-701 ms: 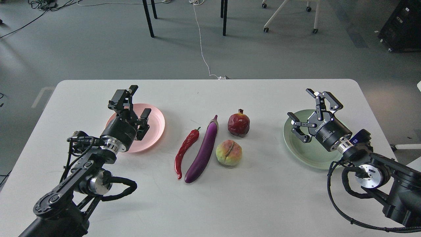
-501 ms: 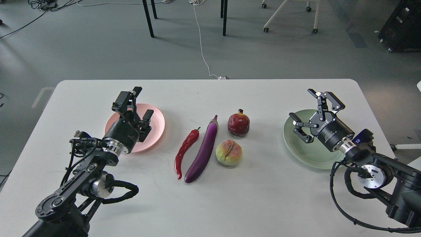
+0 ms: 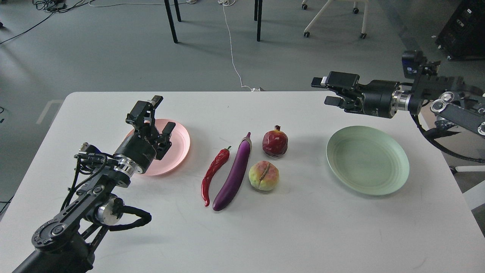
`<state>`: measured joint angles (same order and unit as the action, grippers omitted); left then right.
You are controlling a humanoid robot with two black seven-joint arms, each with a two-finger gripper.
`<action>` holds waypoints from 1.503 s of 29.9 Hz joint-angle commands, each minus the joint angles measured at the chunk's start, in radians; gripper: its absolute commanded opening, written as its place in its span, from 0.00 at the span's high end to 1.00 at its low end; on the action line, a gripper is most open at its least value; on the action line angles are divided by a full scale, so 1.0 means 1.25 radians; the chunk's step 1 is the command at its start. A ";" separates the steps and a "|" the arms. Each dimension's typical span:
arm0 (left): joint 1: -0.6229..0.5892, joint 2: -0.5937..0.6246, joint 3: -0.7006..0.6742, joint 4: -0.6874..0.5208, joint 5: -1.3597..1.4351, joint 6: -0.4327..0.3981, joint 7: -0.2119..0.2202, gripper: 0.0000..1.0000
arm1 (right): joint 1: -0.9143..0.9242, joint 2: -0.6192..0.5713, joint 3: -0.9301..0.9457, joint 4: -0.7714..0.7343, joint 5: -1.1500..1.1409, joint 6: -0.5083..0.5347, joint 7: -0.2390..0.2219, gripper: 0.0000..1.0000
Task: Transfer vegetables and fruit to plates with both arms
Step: 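Lift the right gripper and move it toward the red pomegranate, then close the right gripper around the red pomegranate and lift it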
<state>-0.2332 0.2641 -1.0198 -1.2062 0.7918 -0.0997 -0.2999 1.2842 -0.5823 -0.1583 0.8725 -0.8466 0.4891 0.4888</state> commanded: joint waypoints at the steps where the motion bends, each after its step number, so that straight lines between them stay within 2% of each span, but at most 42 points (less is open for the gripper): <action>1: 0.000 0.000 0.000 -0.004 0.000 0.000 -0.001 0.02 | 0.116 0.073 -0.153 -0.020 -0.115 0.000 0.000 0.01; 8: 0.004 0.008 0.001 -0.029 0.002 0.002 -0.001 0.02 | 0.137 0.225 -0.251 -0.112 -0.272 -0.018 0.000 0.01; 14: 0.006 0.016 0.000 -0.039 0.002 0.002 -0.001 0.02 | 0.129 0.331 -0.315 -0.182 -0.276 -0.061 0.000 0.01; 19: 0.010 0.027 0.000 -0.044 0.001 0.002 -0.001 0.02 | 0.115 0.384 -0.324 -0.216 -0.276 -0.062 0.000 0.02; 30: 0.011 0.038 0.000 -0.054 0.001 0.002 -0.001 0.02 | 0.081 0.434 -0.361 -0.255 -0.275 -0.087 0.000 0.02; 45: 0.012 0.043 0.000 -0.063 0.001 0.002 -0.001 0.02 | 0.055 0.440 -0.362 -0.267 -0.275 -0.127 0.000 0.02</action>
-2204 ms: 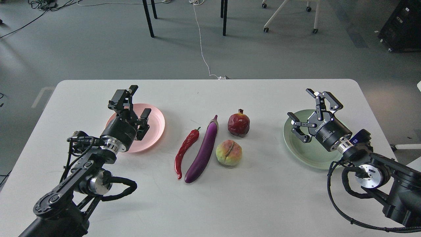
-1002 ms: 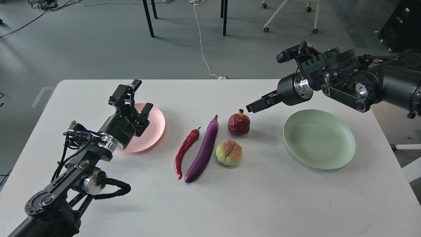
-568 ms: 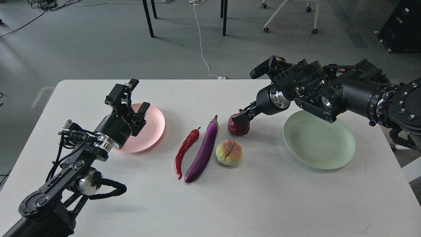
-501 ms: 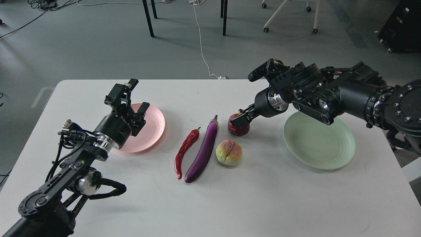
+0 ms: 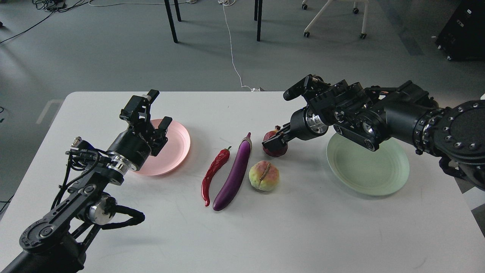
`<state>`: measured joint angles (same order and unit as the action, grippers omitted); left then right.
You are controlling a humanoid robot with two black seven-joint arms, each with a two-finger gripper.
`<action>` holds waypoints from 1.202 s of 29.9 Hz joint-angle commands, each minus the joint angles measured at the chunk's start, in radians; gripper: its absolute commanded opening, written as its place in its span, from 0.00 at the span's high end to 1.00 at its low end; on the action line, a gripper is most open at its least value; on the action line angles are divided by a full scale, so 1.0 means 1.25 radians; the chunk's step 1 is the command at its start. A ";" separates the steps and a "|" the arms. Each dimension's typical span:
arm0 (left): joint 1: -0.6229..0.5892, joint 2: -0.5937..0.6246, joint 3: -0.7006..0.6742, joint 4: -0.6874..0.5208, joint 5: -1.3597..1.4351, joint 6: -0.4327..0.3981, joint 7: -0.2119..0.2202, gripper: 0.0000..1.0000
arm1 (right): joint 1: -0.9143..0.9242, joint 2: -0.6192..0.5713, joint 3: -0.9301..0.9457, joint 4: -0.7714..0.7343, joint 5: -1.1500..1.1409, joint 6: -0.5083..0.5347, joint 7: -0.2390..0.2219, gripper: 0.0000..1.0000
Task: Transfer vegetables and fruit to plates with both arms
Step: 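Close the right gripper around the red pomegranate and lift it, then carry the pomegranate over the green plate and release it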
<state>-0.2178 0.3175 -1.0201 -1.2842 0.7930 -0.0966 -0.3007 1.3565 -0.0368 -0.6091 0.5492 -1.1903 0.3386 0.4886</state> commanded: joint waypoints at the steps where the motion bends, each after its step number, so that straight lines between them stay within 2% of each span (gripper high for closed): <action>1: 0.000 0.001 0.000 -0.003 0.000 0.000 0.000 0.02 | -0.006 0.004 -0.002 -0.009 0.000 -0.008 0.000 0.03; 8: 0.000 0.001 0.000 -0.005 0.000 0.000 0.000 0.02 | -0.008 0.004 -0.026 -0.009 0.000 -0.008 0.000 0.10; 10: 0.000 0.001 0.000 -0.005 0.000 0.000 0.000 0.02 | -0.009 0.004 -0.038 -0.009 0.000 -0.008 0.000 0.18; 15: 0.000 0.001 0.000 -0.005 0.000 0.000 0.000 0.02 | -0.009 0.004 -0.040 -0.009 0.000 -0.008 0.000 0.43; 18: 0.000 0.001 0.000 -0.005 0.000 0.000 0.000 0.02 | -0.007 0.002 -0.042 -0.006 0.000 -0.007 0.000 0.51; 25: -0.002 0.000 -0.001 -0.005 -0.001 -0.002 0.000 0.02 | 0.036 -0.040 -0.042 0.034 0.001 -0.007 0.000 0.51; 29: -0.001 -0.002 0.000 -0.005 -0.001 -0.002 0.000 0.02 | 0.090 -0.118 -0.044 0.085 -0.013 -0.007 0.000 0.51; 36: -0.004 -0.006 0.000 -0.005 -0.001 -0.004 0.000 0.02 | 0.165 -0.319 -0.044 0.238 -0.085 -0.006 0.000 0.51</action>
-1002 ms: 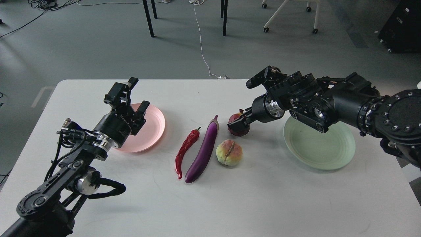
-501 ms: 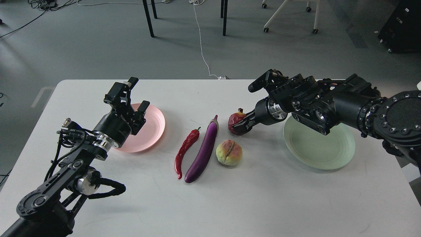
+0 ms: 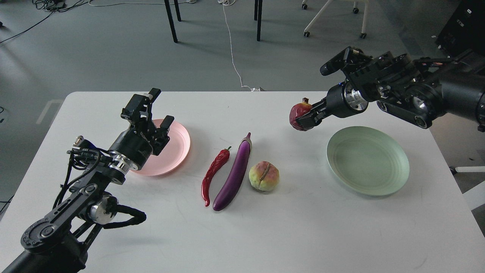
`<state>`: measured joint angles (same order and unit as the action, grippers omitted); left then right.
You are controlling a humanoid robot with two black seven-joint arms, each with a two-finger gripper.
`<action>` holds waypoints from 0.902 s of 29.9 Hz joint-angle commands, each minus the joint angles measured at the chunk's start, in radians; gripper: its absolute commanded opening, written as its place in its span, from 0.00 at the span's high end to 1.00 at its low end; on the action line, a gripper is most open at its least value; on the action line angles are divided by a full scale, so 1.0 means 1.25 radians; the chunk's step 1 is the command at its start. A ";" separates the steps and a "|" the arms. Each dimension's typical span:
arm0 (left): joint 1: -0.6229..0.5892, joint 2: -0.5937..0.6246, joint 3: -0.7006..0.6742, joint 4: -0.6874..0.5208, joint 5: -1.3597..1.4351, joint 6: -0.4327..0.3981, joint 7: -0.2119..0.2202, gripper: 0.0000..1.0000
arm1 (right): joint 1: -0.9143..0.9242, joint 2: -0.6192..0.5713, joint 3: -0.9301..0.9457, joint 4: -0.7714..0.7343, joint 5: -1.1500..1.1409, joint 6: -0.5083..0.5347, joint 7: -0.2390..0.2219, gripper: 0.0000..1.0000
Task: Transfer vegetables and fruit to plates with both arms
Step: 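Carry the pomegranate over the green plate and release it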
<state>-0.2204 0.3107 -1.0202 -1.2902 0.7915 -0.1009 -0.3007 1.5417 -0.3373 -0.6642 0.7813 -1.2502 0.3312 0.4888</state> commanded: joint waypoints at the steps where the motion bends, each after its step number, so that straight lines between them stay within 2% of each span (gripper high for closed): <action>1: -0.002 -0.001 0.000 0.000 0.000 0.000 0.000 0.02 | 0.016 -0.108 0.000 0.066 -0.055 0.000 0.000 0.51; 7: -0.002 -0.001 0.000 0.000 0.000 0.000 0.000 0.02 | -0.022 -0.232 -0.001 0.095 -0.120 0.000 0.000 0.50; 16: -0.002 0.002 0.000 0.000 0.000 0.000 0.000 0.02 | -0.083 -0.247 -0.009 0.068 -0.124 -0.001 0.000 0.46; 21: -0.002 0.003 0.000 0.000 0.000 -0.002 0.000 0.02 | -0.115 -0.235 -0.006 0.034 -0.123 -0.002 0.000 0.36; 24: -0.002 0.003 0.000 0.000 0.001 -0.001 0.000 0.02 | -0.124 -0.231 -0.005 0.031 -0.123 -0.022 0.000 0.19; 27: -0.002 0.003 0.000 0.000 0.001 -0.002 0.000 0.02 | -0.128 -0.231 -0.005 0.031 -0.121 -0.059 0.000 0.07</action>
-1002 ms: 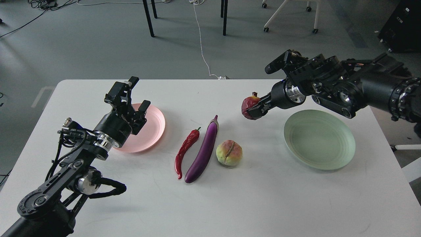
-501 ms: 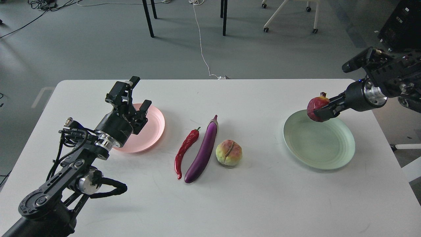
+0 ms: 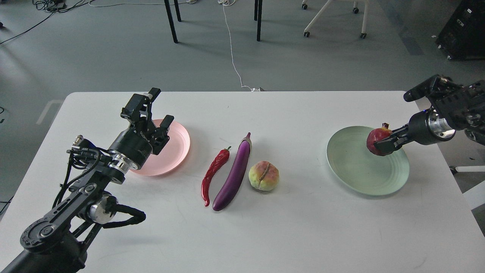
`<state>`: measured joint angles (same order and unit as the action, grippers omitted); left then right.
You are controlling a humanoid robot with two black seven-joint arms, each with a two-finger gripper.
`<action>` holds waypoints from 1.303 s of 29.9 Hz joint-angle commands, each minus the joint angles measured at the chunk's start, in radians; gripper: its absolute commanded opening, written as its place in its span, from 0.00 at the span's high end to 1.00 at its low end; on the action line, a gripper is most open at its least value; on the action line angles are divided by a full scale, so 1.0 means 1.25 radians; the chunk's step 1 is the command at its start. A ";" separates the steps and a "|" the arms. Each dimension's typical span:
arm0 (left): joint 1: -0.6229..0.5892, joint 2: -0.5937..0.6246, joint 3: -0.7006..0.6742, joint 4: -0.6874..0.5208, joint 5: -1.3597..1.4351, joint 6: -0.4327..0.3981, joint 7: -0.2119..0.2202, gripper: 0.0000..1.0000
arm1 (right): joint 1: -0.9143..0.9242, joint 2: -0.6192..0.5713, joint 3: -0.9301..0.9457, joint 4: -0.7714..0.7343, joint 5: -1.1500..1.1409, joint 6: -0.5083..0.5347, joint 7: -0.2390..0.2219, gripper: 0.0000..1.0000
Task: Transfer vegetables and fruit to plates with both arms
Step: 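Carry the pomegranate over the green plate and release it, then reach the right gripper to the peach and grasp it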
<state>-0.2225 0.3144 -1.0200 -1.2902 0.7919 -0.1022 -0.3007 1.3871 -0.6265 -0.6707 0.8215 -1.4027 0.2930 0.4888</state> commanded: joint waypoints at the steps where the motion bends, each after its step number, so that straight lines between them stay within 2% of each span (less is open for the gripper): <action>1: 0.000 0.000 0.000 0.000 0.001 0.000 0.000 0.02 | -0.005 -0.001 0.000 0.001 0.001 -0.032 0.000 0.06; 9: 0.000 0.002 0.000 -0.007 0.001 0.000 0.000 0.02 | 0.036 -0.002 0.004 0.034 0.007 -0.032 0.000 0.05; 13: 0.000 0.009 0.000 -0.011 0.001 0.000 0.000 0.02 | 0.105 0.004 0.006 0.116 0.023 -0.031 0.000 0.05; 19: 0.001 0.011 0.000 -0.020 0.001 0.000 0.000 0.02 | 0.173 0.087 0.000 0.224 0.113 -0.028 0.000 0.05; 27: 0.011 0.029 0.000 -0.031 0.001 0.001 0.000 0.02 | 0.167 0.302 -0.063 0.174 0.160 -0.036 0.000 0.05; 39: 0.017 0.049 -0.004 -0.045 0.001 0.002 0.001 0.02 | 0.115 0.432 -0.080 0.100 0.174 -0.038 0.000 0.05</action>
<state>-0.2014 0.3736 -1.0235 -1.3452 0.7931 -0.0996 -0.2991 1.5471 -0.1123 -0.7700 0.9664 -1.1859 0.2466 0.4886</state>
